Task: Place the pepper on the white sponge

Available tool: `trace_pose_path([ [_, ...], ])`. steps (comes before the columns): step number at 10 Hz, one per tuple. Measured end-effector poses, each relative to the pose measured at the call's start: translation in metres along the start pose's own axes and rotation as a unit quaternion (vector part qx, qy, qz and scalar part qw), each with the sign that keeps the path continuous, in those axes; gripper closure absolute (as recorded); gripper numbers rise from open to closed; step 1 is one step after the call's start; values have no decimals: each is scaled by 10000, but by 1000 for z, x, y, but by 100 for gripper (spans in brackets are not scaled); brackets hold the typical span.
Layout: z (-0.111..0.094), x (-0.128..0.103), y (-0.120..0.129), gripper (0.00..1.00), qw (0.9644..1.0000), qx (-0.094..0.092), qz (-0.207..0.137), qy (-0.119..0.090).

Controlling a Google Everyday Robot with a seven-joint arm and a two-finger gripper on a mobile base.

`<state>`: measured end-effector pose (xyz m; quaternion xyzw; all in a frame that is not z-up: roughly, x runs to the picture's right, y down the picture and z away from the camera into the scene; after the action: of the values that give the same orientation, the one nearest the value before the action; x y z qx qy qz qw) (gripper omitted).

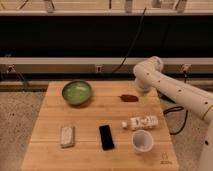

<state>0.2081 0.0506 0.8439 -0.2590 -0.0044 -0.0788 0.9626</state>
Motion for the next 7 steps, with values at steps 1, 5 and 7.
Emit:
trace_pose_path([
  [1, 3, 0, -2, 20, 10000, -3, -15, -12],
  [5, 17, -1, -11, 20, 9998, -98, -103, -102],
  [7, 30, -3, -15, 20, 9997, -167, -128, -150],
])
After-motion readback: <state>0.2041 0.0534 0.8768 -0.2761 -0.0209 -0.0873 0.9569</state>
